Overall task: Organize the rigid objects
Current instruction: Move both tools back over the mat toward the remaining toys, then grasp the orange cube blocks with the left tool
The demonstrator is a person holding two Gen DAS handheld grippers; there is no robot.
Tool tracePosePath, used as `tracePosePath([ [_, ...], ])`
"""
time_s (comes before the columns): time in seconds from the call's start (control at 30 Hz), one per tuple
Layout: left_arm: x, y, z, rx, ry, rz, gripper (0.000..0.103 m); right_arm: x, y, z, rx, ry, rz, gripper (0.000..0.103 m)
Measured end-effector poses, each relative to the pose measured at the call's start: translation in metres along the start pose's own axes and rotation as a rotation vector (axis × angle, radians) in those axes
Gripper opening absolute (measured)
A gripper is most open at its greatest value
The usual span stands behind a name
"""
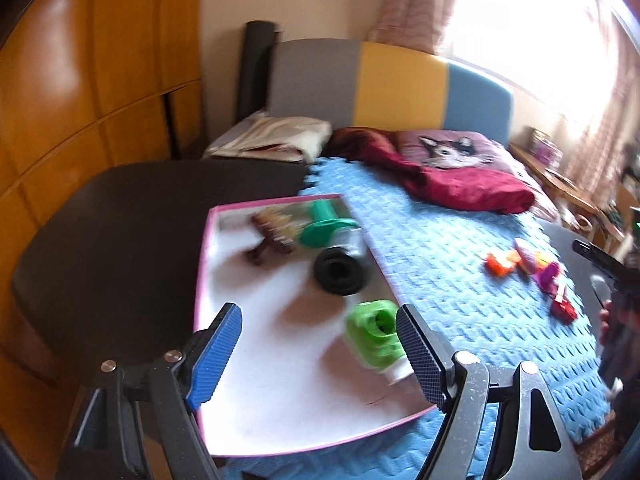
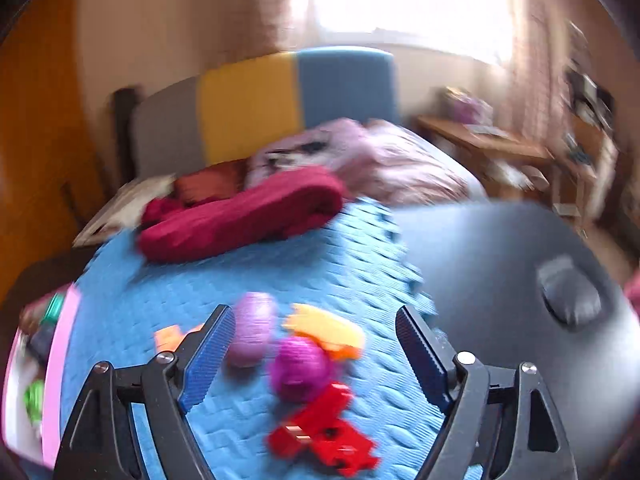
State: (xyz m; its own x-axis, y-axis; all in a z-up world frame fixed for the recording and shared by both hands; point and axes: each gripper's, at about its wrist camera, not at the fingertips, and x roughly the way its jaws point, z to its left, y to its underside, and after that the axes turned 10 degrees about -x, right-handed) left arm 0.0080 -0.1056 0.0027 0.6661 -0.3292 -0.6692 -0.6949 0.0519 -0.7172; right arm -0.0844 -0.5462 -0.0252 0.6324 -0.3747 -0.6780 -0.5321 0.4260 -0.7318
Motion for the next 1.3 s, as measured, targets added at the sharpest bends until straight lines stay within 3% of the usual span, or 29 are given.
tracePosePath([
  [0.07, 0.003, -0.002, -0.017, 0.038, 0.026, 0.006, 0.08, 0.0, 0.0, -0.029, 0.167, -0.017, -0.011, 0.084],
  [0.23, 0.019, -0.003, -0.063, 0.109, 0.081, 0.043, 0.08, 0.009, 0.006, -0.055, 0.319, -0.057, 0.048, 0.084],
  [0.57, 0.082, -0.001, -0.149, 0.25, 0.148, 0.149, 0.079, 0.015, 0.007, -0.039, 0.26, -0.103, 0.096, 0.084],
  [0.67, 0.1, 0.001, -0.177, 0.338, 0.158, 0.153, 0.076, 0.016, 0.007, -0.039, 0.263, -0.112, 0.098, 0.084],
  [0.73, 0.114, 0.001, -0.193, 0.389, 0.171, 0.159, 0.069, 0.015, 0.007, -0.041, 0.273, -0.116, 0.093, 0.084],
  [0.87, 0.142, 0.004, -0.227, 0.487, 0.197, 0.192, 0.069, 0.013, 0.005, -0.044, 0.295, -0.132, 0.081, 0.084],
  [1.23, 0.207, 0.005, -0.274, 0.571, 0.21, 0.243, 0.074, 0.015, 0.003, -0.046, 0.321, -0.177, 0.075, 0.084],
  [1.27, 0.211, 0.006, -0.274, 0.565, 0.219, 0.252, 0.072, 0.015, 0.003, -0.046, 0.32, -0.176, 0.073, 0.084],
  [1.3, 0.213, 0.003, -0.271, 0.52, 0.266, 0.27, 0.056, 0.015, 0.003, -0.045, 0.319, -0.172, 0.071, 0.084],
])
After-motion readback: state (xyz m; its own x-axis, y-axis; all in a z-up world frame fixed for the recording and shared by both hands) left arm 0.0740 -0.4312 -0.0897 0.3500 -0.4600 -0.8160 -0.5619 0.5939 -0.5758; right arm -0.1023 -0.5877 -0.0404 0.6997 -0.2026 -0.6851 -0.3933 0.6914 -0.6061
